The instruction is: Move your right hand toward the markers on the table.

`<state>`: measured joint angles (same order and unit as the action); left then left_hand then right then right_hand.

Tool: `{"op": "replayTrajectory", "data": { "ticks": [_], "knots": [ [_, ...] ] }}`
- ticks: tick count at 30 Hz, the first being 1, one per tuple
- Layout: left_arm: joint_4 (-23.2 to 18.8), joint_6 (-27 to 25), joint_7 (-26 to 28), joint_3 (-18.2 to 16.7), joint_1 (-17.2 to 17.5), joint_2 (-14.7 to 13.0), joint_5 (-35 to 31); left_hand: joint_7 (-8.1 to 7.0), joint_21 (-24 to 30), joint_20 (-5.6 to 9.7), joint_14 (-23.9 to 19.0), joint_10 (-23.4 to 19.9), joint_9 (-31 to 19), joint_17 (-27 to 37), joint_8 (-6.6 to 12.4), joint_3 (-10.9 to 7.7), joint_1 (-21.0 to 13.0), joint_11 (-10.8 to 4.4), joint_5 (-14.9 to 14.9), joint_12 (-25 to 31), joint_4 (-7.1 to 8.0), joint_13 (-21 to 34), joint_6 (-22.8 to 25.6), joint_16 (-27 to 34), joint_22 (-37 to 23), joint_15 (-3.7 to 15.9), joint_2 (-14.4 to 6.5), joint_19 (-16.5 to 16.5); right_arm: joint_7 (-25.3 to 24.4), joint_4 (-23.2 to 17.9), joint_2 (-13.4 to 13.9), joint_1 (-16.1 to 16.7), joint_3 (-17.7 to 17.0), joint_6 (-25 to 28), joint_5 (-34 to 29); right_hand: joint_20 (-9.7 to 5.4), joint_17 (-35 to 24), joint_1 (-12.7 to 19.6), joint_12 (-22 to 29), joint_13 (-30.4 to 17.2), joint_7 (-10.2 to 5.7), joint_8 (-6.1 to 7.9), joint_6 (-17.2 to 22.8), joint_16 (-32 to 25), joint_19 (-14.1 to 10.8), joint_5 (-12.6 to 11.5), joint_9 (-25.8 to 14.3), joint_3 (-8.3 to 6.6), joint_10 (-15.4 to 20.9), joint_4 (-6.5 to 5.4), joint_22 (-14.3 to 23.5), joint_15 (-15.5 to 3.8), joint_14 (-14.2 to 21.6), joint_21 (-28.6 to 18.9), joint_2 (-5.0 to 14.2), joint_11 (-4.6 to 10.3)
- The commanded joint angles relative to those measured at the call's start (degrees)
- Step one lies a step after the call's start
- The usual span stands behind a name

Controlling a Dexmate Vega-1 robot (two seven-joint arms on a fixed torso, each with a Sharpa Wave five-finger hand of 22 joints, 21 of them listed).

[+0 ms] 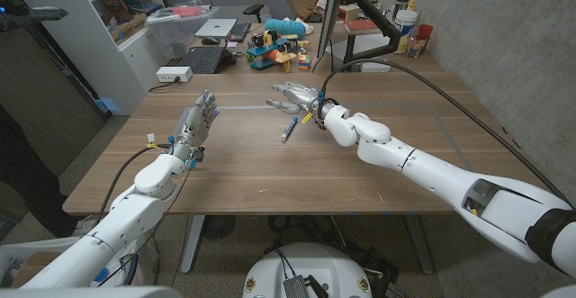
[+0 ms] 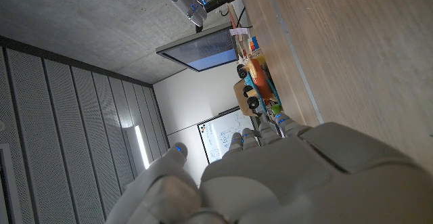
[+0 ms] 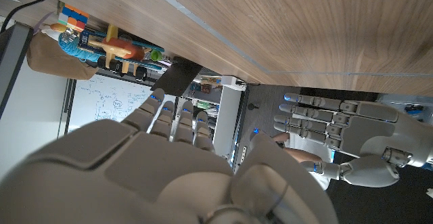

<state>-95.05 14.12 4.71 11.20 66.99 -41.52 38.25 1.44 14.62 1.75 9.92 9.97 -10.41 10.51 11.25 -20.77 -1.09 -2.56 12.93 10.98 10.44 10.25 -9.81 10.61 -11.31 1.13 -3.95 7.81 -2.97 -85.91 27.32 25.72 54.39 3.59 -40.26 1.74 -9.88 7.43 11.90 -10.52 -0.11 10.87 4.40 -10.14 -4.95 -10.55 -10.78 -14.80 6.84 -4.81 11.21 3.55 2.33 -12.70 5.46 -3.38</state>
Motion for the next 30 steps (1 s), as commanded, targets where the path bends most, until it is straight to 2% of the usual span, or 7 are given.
{"op": "replayTrajectory", "data": {
  "ticks": [1, 30],
  "knots": [
    [-0.11, -0.78, -0.14, 0.10, -0.30, -0.16, 0.21, 0.07, 0.37, 1.00, 6.15, 5.99, -0.18, 0.17, 0.04, 0.13, 0.04, 0.38, 0.25, 0.11, 0.03, 0.19, -5.40, 0.11, -0.27, -0.38, -5.07, 0.00, -0.07, 3.16, -1.26, -1.26, 1.83, -0.47, 0.12, -0.21, 0.08, 0.73, 0.13, -0.26, -0.31, 0.14, -0.03, -0.03, 0.08, -0.12, -0.11, -0.21, -0.18, 0.31, 0.13, 0.25, -0.39, 0.18, 0.09, 0.18],
    [-0.37, -1.29, -1.01, -0.11, -0.18, -0.86, 0.82, 0.01, 0.39, 1.00, 6.15, 5.96, -0.18, 0.17, 0.03, 0.26, 0.05, 0.35, 0.28, 0.10, 0.03, 0.18, -5.36, 0.09, -0.26, -0.40, -5.06, -0.03, 0.30, 3.94, -1.52, -1.38, 3.65, 1.73, -1.31, -0.14, 0.08, 1.30, 0.18, -0.26, -0.42, 0.17, -0.15, -0.03, 0.17, -0.06, -0.13, -0.35, -0.21, 0.78, 0.12, 0.04, -0.50, 0.21, 0.12, 0.35]
  ]
}}
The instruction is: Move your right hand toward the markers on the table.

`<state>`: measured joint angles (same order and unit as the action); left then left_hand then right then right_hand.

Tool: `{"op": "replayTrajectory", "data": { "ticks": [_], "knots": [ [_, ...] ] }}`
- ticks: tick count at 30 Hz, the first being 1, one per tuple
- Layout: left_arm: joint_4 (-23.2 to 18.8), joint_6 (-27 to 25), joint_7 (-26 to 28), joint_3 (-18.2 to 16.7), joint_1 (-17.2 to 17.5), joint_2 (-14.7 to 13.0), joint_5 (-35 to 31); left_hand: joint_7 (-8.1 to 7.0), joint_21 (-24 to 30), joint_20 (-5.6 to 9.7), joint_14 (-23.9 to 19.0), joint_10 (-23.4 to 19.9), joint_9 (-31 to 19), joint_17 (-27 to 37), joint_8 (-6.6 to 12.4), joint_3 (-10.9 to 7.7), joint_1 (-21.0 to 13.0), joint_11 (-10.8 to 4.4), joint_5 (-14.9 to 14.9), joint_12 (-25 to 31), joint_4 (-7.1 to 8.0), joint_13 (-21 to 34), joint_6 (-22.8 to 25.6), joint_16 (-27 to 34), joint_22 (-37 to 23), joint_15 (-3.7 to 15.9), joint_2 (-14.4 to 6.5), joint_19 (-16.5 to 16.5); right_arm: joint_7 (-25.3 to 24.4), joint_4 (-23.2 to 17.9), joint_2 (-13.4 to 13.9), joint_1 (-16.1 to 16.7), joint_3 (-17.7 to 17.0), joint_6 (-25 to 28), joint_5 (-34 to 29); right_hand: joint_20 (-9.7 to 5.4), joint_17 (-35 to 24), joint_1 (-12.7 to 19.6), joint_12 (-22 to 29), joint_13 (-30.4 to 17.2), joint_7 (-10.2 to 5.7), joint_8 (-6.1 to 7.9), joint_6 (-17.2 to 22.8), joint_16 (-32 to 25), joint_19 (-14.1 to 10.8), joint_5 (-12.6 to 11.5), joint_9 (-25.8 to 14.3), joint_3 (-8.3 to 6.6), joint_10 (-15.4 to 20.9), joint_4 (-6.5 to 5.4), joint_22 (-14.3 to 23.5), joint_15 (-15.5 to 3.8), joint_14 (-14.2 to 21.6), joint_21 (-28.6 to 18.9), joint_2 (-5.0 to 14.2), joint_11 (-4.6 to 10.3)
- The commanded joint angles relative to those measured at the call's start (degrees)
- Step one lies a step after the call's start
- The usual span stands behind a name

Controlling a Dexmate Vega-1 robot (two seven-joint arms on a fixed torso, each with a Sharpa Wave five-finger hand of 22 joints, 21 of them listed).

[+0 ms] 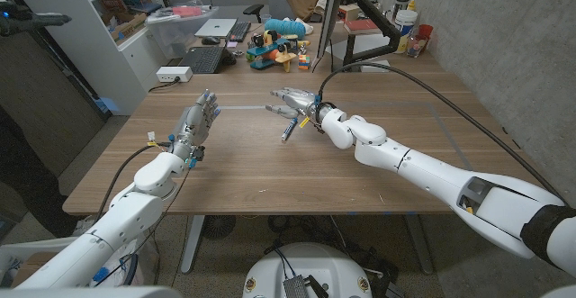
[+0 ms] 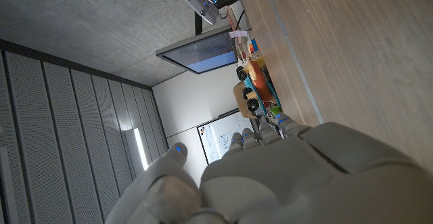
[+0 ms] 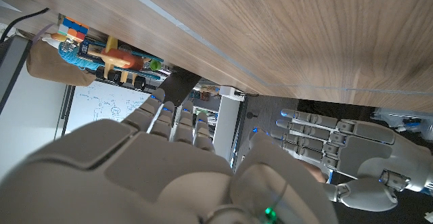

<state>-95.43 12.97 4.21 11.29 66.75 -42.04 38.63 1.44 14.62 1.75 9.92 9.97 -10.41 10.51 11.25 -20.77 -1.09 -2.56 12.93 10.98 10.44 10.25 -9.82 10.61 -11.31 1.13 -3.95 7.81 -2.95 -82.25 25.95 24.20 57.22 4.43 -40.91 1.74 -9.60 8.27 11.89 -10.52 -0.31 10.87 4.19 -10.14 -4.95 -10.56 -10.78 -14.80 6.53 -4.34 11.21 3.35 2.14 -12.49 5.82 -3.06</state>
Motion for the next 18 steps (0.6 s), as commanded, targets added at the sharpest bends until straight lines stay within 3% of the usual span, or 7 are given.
{"op": "replayTrajectory", "data": {
  "ticks": [1, 18],
  "knots": [
    [-0.01, -0.17, -0.57, -0.22, 0.08, -0.39, 0.46, -0.02, 0.39, 0.99, 6.15, 6.00, -0.18, 0.17, 0.03, 0.27, 0.05, 0.39, 0.29, 0.09, 0.03, 0.18, -5.35, 0.09, -0.26, -0.40, -5.06, -0.02, 0.22, 0.49, -0.10, 0.02, 0.95, 0.39, -0.63, -0.12, -0.20, 0.47, 0.19, -0.26, -0.23, 0.16, 0.04, -0.03, 0.15, -0.06, -0.13, -0.35, 0.10, 0.32, 0.12, 0.25, -0.29, 0.00, -0.24, -0.01],
    [0.21, -0.18, -0.82, -0.29, 0.06, -0.44, 0.70, 0.00, 0.39, 0.93, 6.15, 6.01, -0.18, 0.17, 0.02, 0.35, 0.06, 0.37, 0.30, 0.09, 0.03, 0.18, -5.35, 0.09, -0.26, -0.44, -5.04, 0.00, 0.81, 2.94, -1.69, -0.91, 2.68, 0.23, -1.04, 0.03, -0.19, 1.01, 0.15, -0.26, -0.27, 0.10, -0.29, -0.03, 0.00, -0.02, -0.14, -0.59, -0.10, 0.71, 0.10, 0.17, -0.37, -0.05, -0.01, 0.09]
  ]
}}
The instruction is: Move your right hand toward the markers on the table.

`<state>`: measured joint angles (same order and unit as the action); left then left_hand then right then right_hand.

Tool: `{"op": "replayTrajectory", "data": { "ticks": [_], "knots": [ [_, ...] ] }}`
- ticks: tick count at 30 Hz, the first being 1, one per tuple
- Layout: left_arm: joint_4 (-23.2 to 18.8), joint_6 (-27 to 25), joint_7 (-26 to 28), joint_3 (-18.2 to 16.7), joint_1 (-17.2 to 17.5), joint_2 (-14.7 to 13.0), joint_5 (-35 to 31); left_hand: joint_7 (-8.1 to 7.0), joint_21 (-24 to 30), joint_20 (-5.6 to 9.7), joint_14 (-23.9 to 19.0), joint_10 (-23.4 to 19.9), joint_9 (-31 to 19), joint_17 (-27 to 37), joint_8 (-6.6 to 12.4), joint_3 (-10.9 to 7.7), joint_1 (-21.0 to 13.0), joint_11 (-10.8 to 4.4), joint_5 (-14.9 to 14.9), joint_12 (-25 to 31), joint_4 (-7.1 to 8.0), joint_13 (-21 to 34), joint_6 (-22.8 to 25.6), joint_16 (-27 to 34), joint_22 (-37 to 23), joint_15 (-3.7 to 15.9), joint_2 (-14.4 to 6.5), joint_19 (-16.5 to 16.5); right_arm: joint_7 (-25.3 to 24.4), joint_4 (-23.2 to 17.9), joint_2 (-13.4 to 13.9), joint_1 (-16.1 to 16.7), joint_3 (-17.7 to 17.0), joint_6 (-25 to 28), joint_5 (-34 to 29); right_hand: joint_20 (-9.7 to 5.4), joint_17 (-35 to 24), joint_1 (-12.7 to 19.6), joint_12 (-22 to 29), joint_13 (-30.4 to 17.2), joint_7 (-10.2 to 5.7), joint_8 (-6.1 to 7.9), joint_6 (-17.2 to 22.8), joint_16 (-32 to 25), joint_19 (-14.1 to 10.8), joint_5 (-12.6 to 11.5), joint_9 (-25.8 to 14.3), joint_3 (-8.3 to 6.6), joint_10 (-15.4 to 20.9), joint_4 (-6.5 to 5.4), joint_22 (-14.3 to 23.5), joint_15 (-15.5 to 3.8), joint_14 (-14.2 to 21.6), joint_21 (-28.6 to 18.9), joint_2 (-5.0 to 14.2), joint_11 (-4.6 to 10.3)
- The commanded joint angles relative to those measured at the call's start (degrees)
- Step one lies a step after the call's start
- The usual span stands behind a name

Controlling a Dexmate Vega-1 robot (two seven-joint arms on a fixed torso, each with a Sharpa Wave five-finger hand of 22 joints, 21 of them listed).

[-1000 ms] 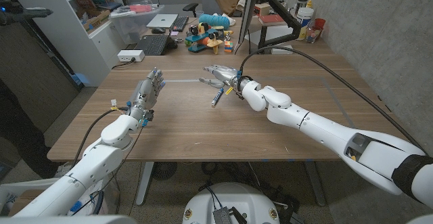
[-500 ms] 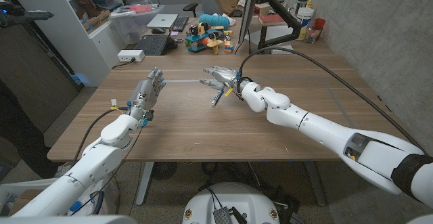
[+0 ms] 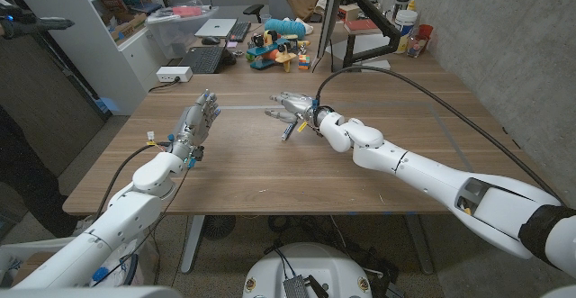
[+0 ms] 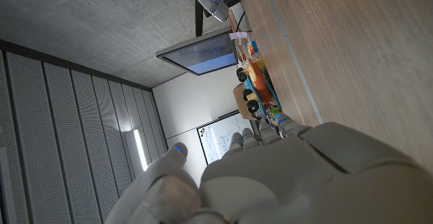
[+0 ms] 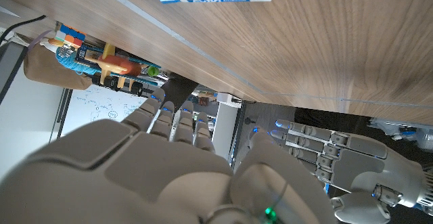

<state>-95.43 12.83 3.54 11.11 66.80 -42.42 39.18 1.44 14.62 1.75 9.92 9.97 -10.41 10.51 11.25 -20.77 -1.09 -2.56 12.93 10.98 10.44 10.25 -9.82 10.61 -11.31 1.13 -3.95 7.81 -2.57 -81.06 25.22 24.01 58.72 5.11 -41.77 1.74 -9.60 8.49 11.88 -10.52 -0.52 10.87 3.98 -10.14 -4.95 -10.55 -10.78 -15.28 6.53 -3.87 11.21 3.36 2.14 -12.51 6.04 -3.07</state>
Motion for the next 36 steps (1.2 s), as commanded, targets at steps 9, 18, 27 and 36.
{"op": "replayTrajectory", "data": {
  "ticks": [9, 18, 27, 36],
  "knots": [
    [0.26, -0.41, -0.05, -0.09, -0.09, -0.06, 0.32, -0.01, 0.39, 0.97, 6.11, 5.99, -0.18, 0.17, 0.03, 0.39, 0.06, 0.44, 0.31, 0.09, 0.03, 0.19, -5.30, 0.11, -0.26, -0.43, -5.05, -0.01, 0.91, 2.59, -1.55, -1.33, 1.81, -0.05, -0.30, 2.93, -0.18, 1.45, 0.13, -0.26, -0.17, 0.08, -0.39, -0.07, -0.88, 0.08, -0.14, -0.34, -0.29, 0.74, 0.06, 0.05, -0.33, -0.31, -0.12, 0.19],
    [1.25, -0.13, -1.40, 0.13, -0.73, -0.11, 0.67, 0.02, 0.39, 0.94, 6.14, 6.03, -0.18, 0.17, 0.01, 0.42, 0.05, 0.46, 0.32, 0.08, 0.02, 0.19, -5.33, 0.09, -0.26, -0.41, -5.06, 0.01, 0.78, 2.52, -1.34, -1.24, 2.21, -0.14, -0.39, 1.28, -0.19, 1.92, 0.23, -0.26, -0.13, 0.19, -0.34, -0.15, -0.95, 0.21, -0.15, -0.46, -0.17, 1.16, 0.02, 0.09, -0.08, -0.25, -0.10, 0.21],
    [2.45, 0.91, -3.52, -0.22, -0.73, -0.58, 1.40, -0.03, 0.38, 0.92, 6.16, 6.05, -0.18, 0.17, 0.00, 0.46, 0.04, 0.42, 0.33, 0.07, 0.02, 0.19, -5.35, 0.08, -0.26, -0.50, -5.07, 0.02, 2.05, 0.54, -1.05, -0.39, 2.62, 2.41, -1.41, 3.02, -0.22, 1.96, 0.22, -0.26, -0.20, 0.19, -0.43, -0.16, -0.86, 0.30, -0.17, -0.37, -0.23, 1.30, 0.02, -0.12, -0.02, -0.17, -0.22, 0.38],
    [3.73, 1.73, -5.77, -0.65, -0.76, -1.14, 2.31, -0.08, 0.40, 0.89, 6.13, 5.95, -0.18, 0.17, 0.05, 0.47, 0.04, 0.38, 0.34, 0.11, 0.02, 0.19, -5.21, 0.09, -0.25, -0.45, -5.09, -0.01, 2.53, -0.90, -1.01, -0.08, 2.88, 4.11, -2.68, 3.19, -0.25, 1.89, 0.30, -0.26, -0.31, 0.22, -0.43, -0.24, -0.79, 0.34, -0.19, -0.30, -0.08, 1.30, 0.02, -0.37, 0.20, -0.12, -0.26, 0.55]
  ]
}}
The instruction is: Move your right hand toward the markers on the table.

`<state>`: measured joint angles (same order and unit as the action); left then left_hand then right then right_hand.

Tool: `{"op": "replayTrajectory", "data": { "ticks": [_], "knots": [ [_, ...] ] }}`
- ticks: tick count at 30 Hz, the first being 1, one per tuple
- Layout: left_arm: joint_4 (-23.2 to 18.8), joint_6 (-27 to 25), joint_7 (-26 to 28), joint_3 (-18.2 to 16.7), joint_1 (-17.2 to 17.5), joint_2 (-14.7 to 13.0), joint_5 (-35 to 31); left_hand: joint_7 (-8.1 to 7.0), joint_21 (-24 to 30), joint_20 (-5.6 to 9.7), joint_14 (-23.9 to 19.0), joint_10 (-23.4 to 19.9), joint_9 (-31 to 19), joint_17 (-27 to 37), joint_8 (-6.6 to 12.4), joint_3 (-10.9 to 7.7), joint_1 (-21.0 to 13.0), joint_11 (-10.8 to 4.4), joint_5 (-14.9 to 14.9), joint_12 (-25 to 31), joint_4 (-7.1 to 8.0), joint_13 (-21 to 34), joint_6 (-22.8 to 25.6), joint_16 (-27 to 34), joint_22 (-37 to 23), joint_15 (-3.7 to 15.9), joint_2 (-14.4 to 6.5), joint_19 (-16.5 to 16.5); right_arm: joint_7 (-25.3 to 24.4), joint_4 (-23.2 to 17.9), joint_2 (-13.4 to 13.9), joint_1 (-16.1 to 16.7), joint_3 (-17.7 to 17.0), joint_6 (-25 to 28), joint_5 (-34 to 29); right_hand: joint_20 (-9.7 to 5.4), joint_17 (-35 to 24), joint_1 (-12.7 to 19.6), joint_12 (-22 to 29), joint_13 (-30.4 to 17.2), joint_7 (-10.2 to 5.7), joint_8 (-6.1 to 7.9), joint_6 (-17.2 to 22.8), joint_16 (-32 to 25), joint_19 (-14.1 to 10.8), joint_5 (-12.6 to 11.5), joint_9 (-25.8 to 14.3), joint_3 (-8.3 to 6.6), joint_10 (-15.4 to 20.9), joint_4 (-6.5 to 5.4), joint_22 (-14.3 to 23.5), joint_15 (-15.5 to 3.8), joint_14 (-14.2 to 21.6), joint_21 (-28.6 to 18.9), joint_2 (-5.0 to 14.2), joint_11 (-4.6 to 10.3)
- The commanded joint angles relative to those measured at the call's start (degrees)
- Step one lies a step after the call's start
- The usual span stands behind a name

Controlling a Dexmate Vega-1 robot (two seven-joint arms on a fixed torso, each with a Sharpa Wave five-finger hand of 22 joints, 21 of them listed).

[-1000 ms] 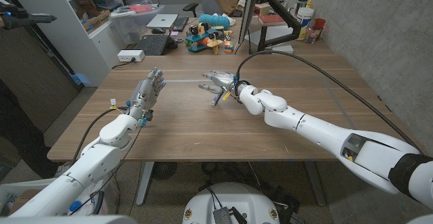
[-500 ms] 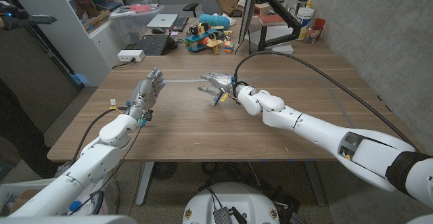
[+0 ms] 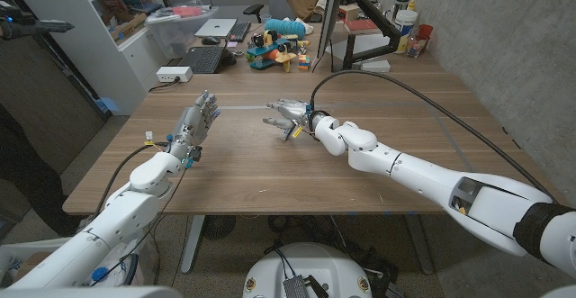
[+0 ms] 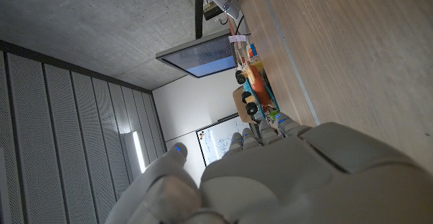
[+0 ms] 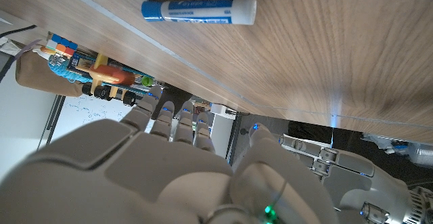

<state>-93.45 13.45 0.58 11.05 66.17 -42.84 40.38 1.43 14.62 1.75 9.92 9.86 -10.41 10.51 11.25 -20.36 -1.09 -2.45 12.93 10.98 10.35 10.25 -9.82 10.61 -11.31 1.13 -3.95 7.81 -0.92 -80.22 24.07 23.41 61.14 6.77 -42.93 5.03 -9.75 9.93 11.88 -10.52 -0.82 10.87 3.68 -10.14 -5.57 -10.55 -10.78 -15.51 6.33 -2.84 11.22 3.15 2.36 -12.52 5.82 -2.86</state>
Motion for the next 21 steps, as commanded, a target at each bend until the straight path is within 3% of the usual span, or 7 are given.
{"op": "replayTrajectory", "data": {
  "ticks": [1, 15, 21],
  "knots": [
    [1.76, 1.12, -2.82, -0.59, -0.14, -0.73, 1.13, -0.08, 0.39, 0.89, 6.14, 6.06, -0.18, 0.17, 0.05, 0.06, 0.04, 0.24, 0.34, 0.11, 0.11, 0.19, -5.23, 0.09, -0.26, -0.45, -5.09, -0.01, 0.87, -1.73, 0.14, 0.53, 0.46, 2.43, -1.53, -0.15, -0.10, 0.46, 0.31, -0.26, -0.03, 0.23, -0.10, -0.24, -0.20, 0.34, -0.19, -0.06, 0.13, 0.27, 0.02, -0.14, 0.00, -0.12, -0.03, 0.45],
    [0.13, 1.22, -2.07, -1.61, 1.58, -1.69, 1.09, -0.02, 0.41, 0.98, 6.13, 6.04, -0.18, 0.17, 0.02, 0.10, 0.02, 0.30, 0.36, 0.11, 0.11, 0.19, -5.24, 0.09, -0.25, -0.44, -5.12, -0.03, 1.04, -1.47, -0.38, 0.40, 0.71, 3.11, -1.67, -0.39, -0.13, 0.34, 0.37, -0.26, -0.08, 0.28, -0.04, -0.22, -0.17, 0.38, -0.20, 0.00, 0.28, 0.22, 0.03, -0.21, 0.03, -0.09, -0.03, 0.40],
    [-0.98, 1.04, -0.15, -1.79, 2.58, -1.29, 0.59, -0.04, 0.41, 0.98, 6.12, 6.06, -0.18, 0.17, 0.04, 0.12, 0.02, 0.28, 0.36, 0.10, 0.11, 0.19, -5.19, 0.09, -0.25, -0.43, -5.13, -0.03, 0.21, 0.90, -1.47, -0.44, 0.83, 1.51, -0.76, -0.36, -0.17, 0.16, 0.36, -0.26, -0.06, 0.29, -0.01, -0.21, -0.14, 0.40, -0.21, 0.09, 0.25, 0.12, 0.04, -0.22, 0.00, -0.07, -0.07, 0.38]
  ]
}}
